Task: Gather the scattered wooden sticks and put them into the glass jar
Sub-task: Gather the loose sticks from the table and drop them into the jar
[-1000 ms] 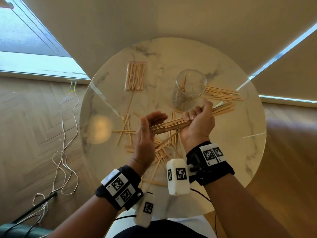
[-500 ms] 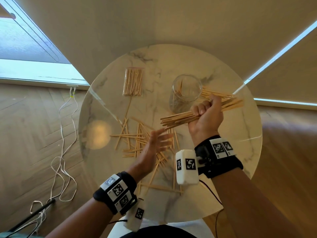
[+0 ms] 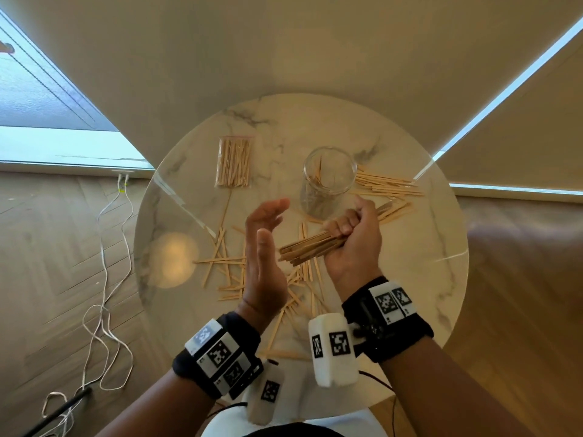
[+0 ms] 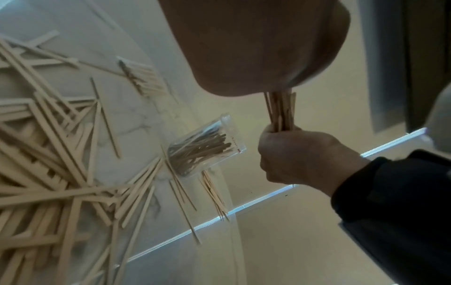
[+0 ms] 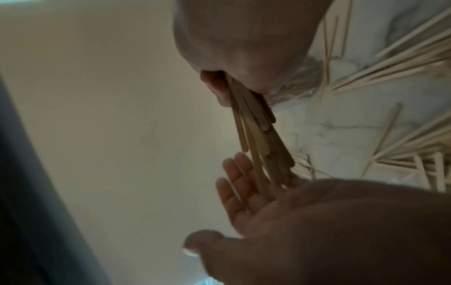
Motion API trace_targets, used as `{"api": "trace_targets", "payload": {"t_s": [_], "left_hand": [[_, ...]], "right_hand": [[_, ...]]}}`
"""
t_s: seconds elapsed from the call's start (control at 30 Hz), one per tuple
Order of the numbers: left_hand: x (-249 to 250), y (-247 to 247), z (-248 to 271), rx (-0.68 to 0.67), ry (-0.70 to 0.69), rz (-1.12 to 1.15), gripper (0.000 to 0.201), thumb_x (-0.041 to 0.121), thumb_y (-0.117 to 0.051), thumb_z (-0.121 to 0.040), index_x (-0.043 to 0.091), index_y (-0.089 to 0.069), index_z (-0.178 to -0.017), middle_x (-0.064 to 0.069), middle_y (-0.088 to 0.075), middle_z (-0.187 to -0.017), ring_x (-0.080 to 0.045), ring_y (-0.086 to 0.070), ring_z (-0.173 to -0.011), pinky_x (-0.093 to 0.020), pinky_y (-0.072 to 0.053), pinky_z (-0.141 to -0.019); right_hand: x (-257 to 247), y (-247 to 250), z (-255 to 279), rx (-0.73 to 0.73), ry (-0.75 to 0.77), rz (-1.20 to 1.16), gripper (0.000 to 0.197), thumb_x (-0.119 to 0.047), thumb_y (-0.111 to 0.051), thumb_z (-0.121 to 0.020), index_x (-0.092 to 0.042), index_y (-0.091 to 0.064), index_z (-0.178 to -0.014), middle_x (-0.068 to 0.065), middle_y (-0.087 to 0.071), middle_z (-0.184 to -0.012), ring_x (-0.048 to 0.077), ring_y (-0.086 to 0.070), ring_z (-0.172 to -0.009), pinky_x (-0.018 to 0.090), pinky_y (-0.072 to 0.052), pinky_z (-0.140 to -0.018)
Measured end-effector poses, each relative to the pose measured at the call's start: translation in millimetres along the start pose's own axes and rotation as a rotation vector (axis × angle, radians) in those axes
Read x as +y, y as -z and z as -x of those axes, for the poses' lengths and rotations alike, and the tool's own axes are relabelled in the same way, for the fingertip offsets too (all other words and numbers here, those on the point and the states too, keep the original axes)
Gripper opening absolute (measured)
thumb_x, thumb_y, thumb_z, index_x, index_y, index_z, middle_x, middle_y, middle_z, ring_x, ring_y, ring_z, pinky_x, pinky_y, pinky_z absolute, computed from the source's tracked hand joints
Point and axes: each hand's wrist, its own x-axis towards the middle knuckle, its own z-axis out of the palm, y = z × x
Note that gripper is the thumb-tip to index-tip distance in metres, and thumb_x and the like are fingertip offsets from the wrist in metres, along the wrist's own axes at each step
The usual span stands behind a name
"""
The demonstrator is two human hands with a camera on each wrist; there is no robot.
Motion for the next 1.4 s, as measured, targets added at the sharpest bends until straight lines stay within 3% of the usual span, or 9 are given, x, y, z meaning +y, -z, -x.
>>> {"api": "trace_targets", "payload": {"t_s": [0.3,0.5,0.57,0.63,0.7,0.87,1.0,1.2,1.4], "left_hand": [[-2,12,-11,-0.205,-0.038,-0.067,0.075,0.072,-0.019,-0.102,0.015,-0.043,-0.144,-0.005,-0.052,-0.149,-0.023,-0.046,-0.143,-0.043,-0.034,-0.12],[23,16,-84,-0.302,-0.162,-0.274,0.059,0.046,-0.025,-0.111,0.005,-0.052,-0.142,0.0,-0.057,-0.143,-0.014,-0.051,-0.139,-0.035,-0.04,-0.118],[23,9,-92,-0.518,-0.077,-0.372,0.052,0.035,-0.025,-0.112,0.008,-0.063,-0.136,0.0,-0.064,-0.14,-0.008,-0.056,-0.135,-0.028,-0.041,-0.115],[21,6,-92,-0.753,0.067,-0.437,0.056,0.04,-0.025,-0.112,0.015,-0.074,-0.122,0.003,-0.072,-0.131,-0.006,-0.061,-0.129,-0.033,-0.043,-0.115],[15,8,-92,-0.793,0.146,-0.38,0.063,0.047,-0.023,-0.11,0.016,-0.077,-0.118,0.003,-0.074,-0.129,-0.007,-0.062,-0.13,-0.036,-0.042,-0.118],[15,7,-86,-0.877,0.191,-0.277,0.077,0.063,-0.01,-0.106,0.022,-0.065,-0.14,0.002,-0.055,-0.155,-0.006,-0.039,-0.151,-0.035,-0.022,-0.129],[13,15,-82,-0.699,0.15,-0.182,0.097,0.082,-0.006,-0.094,0.018,-0.054,-0.15,0.004,-0.052,-0.158,-0.006,-0.039,-0.15,-0.025,-0.024,-0.126],[-9,18,-22,-0.267,-0.013,-0.105,0.092,0.076,-0.012,-0.1,0.006,-0.05,-0.147,-0.004,-0.056,-0.152,-0.022,-0.048,-0.145,-0.044,-0.038,-0.12],[-14,-7,-3,-0.062,-0.023,-0.053,0.086,0.072,-0.016,-0.102,0.004,-0.052,-0.142,-0.011,-0.059,-0.145,-0.026,-0.051,-0.14,-0.042,-0.038,-0.118]], "right_hand": [[5,10,16,-0.257,-0.103,0.412,0.037,-0.015,-0.062,-0.099,-0.019,-0.042,-0.068,-0.004,-0.029,-0.048,0.008,-0.027,-0.036,0.023,-0.025,-0.038],[4,50,22,-0.636,-0.173,1.222,0.029,-0.022,-0.064,-0.099,-0.01,-0.05,-0.077,0.0,-0.038,-0.054,0.014,-0.034,-0.042,0.024,-0.033,-0.042],[4,47,23,-0.728,-0.192,1.364,0.031,-0.023,-0.063,-0.099,-0.009,-0.051,-0.074,0.001,-0.041,-0.051,0.015,-0.04,-0.041,0.025,-0.038,-0.043],[0,39,21,-0.754,-0.175,1.443,0.03,-0.026,-0.064,-0.097,-0.008,-0.055,-0.074,0.005,-0.046,-0.051,0.02,-0.044,-0.042,0.027,-0.041,-0.046],[-6,30,18,-0.76,-0.144,1.502,0.03,-0.025,-0.066,-0.095,-0.007,-0.056,-0.072,0.007,-0.048,-0.05,0.02,-0.044,-0.041,0.027,-0.041,-0.047],[-5,20,8,-0.659,-0.188,1.457,0.023,-0.013,-0.069,-0.092,-0.01,-0.054,-0.076,-0.002,-0.043,-0.045,0.013,-0.036,-0.036,0.027,-0.034,-0.043],[-5,15,4,-0.561,-0.072,1.445,0.026,-0.019,-0.073,-0.09,-0.015,-0.053,-0.074,-0.004,-0.044,-0.05,0.011,-0.037,-0.041,0.024,-0.033,-0.041],[-9,-5,1,-0.203,0.06,0.403,0.044,-0.023,-0.059,-0.099,-0.023,-0.038,-0.06,-0.002,-0.025,-0.051,0.012,-0.022,-0.039,0.024,-0.022,-0.039],[7,-5,9,-0.067,-0.053,0.116,0.041,-0.022,-0.056,-0.1,-0.02,-0.038,-0.063,-0.004,-0.023,-0.052,0.009,-0.022,-0.038,0.023,-0.025,-0.036]]}}
